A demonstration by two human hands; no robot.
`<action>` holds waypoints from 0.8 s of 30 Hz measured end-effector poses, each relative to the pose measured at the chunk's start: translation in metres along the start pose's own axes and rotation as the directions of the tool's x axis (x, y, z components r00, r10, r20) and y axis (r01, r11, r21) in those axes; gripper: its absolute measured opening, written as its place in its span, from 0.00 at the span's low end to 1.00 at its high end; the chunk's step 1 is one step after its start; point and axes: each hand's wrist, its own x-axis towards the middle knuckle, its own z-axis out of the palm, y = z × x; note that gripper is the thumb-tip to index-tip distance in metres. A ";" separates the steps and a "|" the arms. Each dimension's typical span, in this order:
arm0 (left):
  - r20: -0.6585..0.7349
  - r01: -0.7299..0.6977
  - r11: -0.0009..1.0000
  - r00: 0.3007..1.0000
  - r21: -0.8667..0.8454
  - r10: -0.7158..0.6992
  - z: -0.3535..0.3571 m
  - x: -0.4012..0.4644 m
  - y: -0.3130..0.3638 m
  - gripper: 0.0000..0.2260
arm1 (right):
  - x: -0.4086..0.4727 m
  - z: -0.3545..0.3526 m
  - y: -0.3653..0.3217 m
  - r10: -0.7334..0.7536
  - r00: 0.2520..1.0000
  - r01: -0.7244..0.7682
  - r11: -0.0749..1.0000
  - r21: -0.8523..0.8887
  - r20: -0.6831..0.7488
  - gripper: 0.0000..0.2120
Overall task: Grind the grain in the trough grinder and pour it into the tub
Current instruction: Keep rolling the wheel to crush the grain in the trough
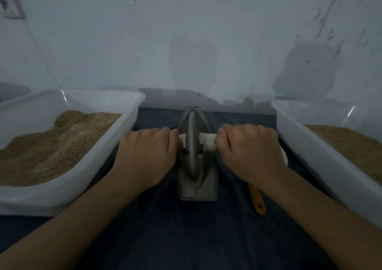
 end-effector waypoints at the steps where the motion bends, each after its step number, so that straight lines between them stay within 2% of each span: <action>1: 0.014 -0.006 1.000 1.000 0.008 0.006 0.004 0.004 -0.002 0.11 | 0.007 0.004 0.000 -0.027 0.999 0.028 0.999 -0.039 0.028 0.20; 3: 0.041 0.021 0.999 0.999 0.035 -0.022 0.016 0.020 -0.005 0.07 | 0.021 0.022 0.003 -0.044 0.980 0.061 0.995 -0.084 0.194 0.13; 5: 0.084 0.089 0.994 0.992 0.067 -0.094 0.031 0.048 -0.005 0.09 | 0.039 0.051 0.012 0.014 0.937 -0.010 1.000 -0.013 0.350 0.08; 8: 0.171 0.276 0.961 0.947 0.005 -0.273 0.053 0.106 -0.012 0.15 | 0.073 0.082 0.030 0.190 0.826 -0.182 0.981 -0.069 0.530 0.15; 10: 0.248 0.304 0.953 0.923 0.005 -0.295 0.062 0.130 -0.018 0.19 | 0.085 0.092 0.035 0.168 0.791 -0.155 0.985 -0.073 0.588 0.15; 12: 0.246 0.308 0.951 0.921 0.012 -0.302 0.063 0.138 -0.018 0.20 | 0.085 0.093 0.038 0.151 0.777 -0.141 0.988 -0.065 0.612 0.12; 14: 0.225 0.277 0.961 0.935 0.023 -0.275 0.062 0.128 -0.017 0.20 | 0.078 0.088 0.034 0.172 0.778 -0.163 0.984 -0.070 0.604 0.13; 17: 0.159 0.220 0.976 0.963 -0.005 -0.216 0.049 0.097 -0.011 0.22 | 0.063 0.068 0.020 0.262 0.803 -0.306 0.952 -0.006 0.536 0.19; 18: 0.135 0.207 0.978 0.970 -0.013 -0.204 0.043 0.083 -0.008 0.21 | 0.056 0.057 0.016 0.229 0.818 -0.255 0.967 -0.025 0.527 0.19; 21: 0.059 0.127 0.992 0.990 -0.004 -0.127 0.023 0.036 0.000 0.08 | 0.031 0.020 0.001 0.012 0.902 0.019 0.997 -0.068 0.431 0.11; 22: 0.039 0.114 0.993 0.993 -0.016 -0.113 0.015 0.021 0.001 0.08 | 0.022 0.009 -0.003 -0.046 0.931 0.078 0.994 -0.075 0.361 0.10; 24: 0.014 0.111 0.993 0.994 -0.046 -0.111 0.003 -0.001 0.002 0.15 | 0.005 -0.007 -0.010 -0.071 0.983 0.086 0.993 -0.083 0.168 0.14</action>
